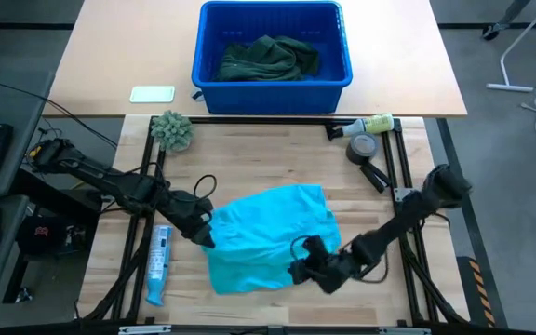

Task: Fold laundry
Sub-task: Fold the light blue shorts

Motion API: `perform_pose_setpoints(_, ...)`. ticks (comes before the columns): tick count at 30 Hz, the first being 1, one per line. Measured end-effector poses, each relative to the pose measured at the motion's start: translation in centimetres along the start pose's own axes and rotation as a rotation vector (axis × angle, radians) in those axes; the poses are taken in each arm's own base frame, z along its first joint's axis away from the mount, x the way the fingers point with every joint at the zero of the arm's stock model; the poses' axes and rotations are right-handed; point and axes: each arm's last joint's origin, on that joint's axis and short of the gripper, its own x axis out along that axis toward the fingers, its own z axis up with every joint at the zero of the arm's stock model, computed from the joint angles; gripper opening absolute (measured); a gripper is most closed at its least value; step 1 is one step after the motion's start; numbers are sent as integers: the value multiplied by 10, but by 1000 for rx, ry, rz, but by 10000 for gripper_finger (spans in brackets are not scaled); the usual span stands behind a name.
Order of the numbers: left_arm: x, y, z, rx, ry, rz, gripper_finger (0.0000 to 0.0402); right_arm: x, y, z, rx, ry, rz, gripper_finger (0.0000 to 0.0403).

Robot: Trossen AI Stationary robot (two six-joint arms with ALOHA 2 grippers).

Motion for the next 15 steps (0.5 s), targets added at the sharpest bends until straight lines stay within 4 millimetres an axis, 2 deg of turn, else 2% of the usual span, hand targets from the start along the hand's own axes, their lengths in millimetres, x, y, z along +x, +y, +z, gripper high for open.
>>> perform_pose_setpoints(3,0,0,1,-6,-45,10,0,27,2,-15,-9,-19,4,0)
perform_pose_setpoints(7,0,1,3,-14,-105,22,0,61,20,-27,-35,-35,0,0)
perform_pose_setpoints(12,0,1,2,-24,-129,26,0,90,45,-22,-61,-107,-91,0)
perform_pose_setpoints(15,0,0,1,-25,-127,26,0,107,52,-18,-63,-116,-136,0)
